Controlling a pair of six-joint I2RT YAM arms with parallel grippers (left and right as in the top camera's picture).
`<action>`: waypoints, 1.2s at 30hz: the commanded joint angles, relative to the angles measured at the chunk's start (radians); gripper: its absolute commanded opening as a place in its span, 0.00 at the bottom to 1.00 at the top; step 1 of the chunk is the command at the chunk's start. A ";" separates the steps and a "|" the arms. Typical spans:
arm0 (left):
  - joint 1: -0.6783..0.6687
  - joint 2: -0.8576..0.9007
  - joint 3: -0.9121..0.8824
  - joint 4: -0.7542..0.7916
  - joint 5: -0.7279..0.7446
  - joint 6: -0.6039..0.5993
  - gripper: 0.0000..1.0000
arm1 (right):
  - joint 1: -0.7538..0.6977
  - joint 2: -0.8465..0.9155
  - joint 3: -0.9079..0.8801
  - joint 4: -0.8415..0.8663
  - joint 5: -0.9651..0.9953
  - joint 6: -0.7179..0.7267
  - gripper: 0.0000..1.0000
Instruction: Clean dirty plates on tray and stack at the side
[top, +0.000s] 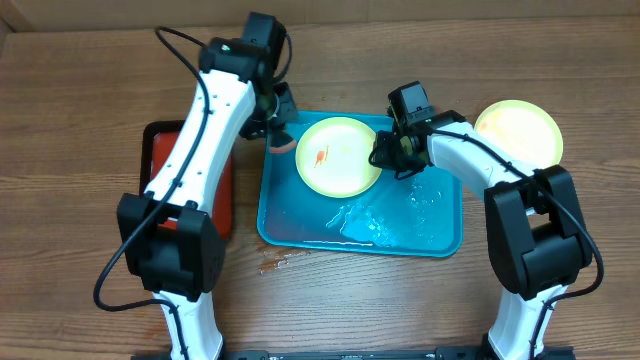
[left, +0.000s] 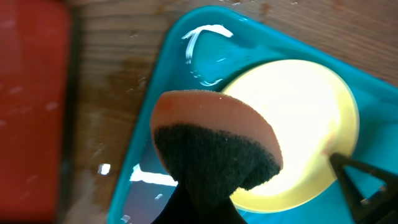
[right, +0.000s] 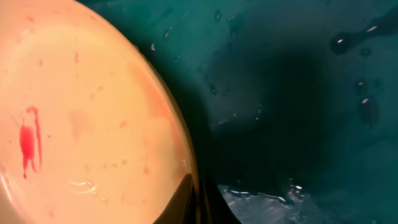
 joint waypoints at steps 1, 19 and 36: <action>-0.043 0.010 -0.068 0.082 0.051 -0.030 0.04 | 0.027 -0.003 0.010 0.013 -0.005 0.039 0.04; -0.164 0.010 -0.436 0.591 0.094 -0.222 0.04 | 0.037 0.006 0.010 0.031 0.003 0.008 0.04; -0.137 0.010 -0.461 0.558 -0.066 -0.115 0.04 | 0.037 0.006 0.010 0.024 0.003 0.008 0.04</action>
